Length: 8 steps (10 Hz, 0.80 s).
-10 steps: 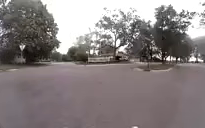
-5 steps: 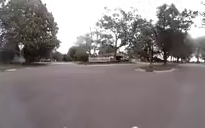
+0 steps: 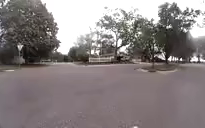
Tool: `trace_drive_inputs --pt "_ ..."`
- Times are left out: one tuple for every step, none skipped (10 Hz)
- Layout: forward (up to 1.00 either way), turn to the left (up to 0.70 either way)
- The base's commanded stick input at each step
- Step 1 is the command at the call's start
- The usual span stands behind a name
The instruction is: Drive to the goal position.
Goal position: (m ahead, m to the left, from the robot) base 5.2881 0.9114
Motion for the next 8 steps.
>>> trace_drive_inputs --pt "0.70 0.00" --pt "0.70 0.00" --pt "0.70 0.00" --pt "0.70 0.00" --pt "0.70 0.00" --pt "0.70 0.00" --pt "0.70 0.00" --pt "0.70 0.00"
